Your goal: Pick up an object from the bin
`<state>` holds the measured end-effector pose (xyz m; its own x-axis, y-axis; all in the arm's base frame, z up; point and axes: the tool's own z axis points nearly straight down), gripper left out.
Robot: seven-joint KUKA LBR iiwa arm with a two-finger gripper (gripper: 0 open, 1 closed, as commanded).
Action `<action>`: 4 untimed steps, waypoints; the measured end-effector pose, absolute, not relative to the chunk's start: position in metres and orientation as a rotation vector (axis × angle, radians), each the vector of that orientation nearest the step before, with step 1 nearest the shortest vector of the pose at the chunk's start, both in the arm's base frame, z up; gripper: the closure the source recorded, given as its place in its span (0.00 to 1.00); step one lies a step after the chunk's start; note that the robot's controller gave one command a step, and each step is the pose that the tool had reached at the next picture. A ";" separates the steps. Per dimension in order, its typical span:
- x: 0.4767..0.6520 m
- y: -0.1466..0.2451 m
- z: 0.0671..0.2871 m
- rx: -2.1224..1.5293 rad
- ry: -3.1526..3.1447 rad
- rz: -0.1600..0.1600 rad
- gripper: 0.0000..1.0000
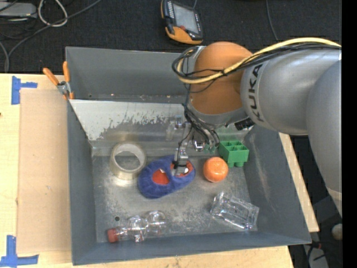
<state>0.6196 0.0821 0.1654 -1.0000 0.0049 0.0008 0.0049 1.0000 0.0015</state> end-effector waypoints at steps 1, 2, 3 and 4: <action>0.620 0.082 0.165 -0.008 -3.141 -0.002 0.00; 0.585 0.109 0.108 -0.208 -3.133 -0.004 0.00; 0.601 0.131 0.103 -0.402 -3.117 -0.003 1.00; 0.601 0.131 0.103 -0.400 -3.117 -0.003 1.00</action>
Offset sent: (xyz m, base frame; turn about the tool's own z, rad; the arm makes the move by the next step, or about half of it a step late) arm -0.0409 0.0311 -0.0672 0.1487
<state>0.6014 0.1311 0.1029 -0.9675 0.2528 -0.0011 0.2528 0.9675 0.0021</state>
